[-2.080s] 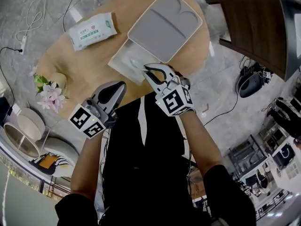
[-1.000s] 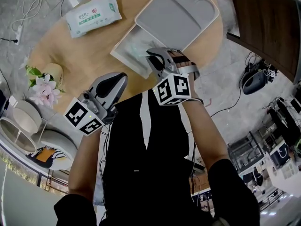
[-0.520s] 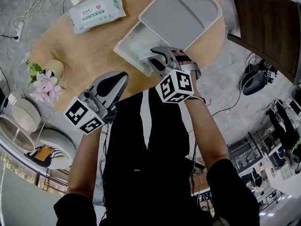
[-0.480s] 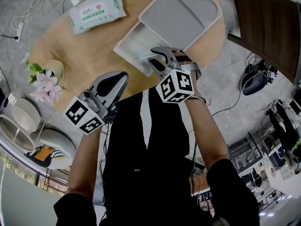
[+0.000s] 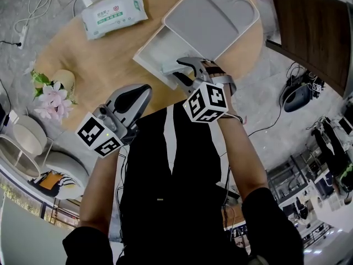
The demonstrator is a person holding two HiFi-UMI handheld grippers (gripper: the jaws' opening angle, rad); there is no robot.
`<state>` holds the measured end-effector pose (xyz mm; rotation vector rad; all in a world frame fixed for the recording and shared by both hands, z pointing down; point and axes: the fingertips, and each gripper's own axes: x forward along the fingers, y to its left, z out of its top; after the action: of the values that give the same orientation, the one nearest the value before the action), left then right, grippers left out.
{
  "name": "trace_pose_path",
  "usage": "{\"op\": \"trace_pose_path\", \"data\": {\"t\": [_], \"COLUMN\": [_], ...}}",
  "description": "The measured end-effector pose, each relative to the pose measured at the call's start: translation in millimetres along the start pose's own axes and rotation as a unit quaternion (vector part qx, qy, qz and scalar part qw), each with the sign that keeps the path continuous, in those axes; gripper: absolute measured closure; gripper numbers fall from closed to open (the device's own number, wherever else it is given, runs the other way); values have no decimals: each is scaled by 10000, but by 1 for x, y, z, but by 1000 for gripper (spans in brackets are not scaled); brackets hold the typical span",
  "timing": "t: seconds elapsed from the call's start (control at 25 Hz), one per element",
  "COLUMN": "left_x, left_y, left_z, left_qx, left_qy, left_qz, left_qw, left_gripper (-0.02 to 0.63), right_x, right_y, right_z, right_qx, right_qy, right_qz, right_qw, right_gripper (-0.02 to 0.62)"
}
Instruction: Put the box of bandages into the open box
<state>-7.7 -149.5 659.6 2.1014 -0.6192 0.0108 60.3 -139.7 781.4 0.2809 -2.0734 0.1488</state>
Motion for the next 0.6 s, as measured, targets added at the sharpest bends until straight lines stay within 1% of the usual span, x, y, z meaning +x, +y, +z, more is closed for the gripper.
{"op": "trace_pose_path", "data": {"t": [0.16,0.24,0.44,0.6], "left_x": [2,3,7,8], "left_y": [0,-1,-4,-2], "left_z": [2,2,-2,-1], "left_qx": [-2,-4,-42,-46], "left_qy": [-27,-32,-3,10], "left_qz": [-9,-18,-35,-33], "left_qw": [10000,10000,10000,10000], "left_gripper": [588,588,588,588], "right_x": [-4,-6,-5,3], "right_y": [10,13,5,-6], "right_z": [-3,-6,-12,-13], "right_qx": [-88,-71,271,342], "right_qy": [87,150,163,260], "right_qz": [296,354,169,-37], "right_qw": [9995,9992,9994,9991], "right_gripper": [431,431,434,437]}}
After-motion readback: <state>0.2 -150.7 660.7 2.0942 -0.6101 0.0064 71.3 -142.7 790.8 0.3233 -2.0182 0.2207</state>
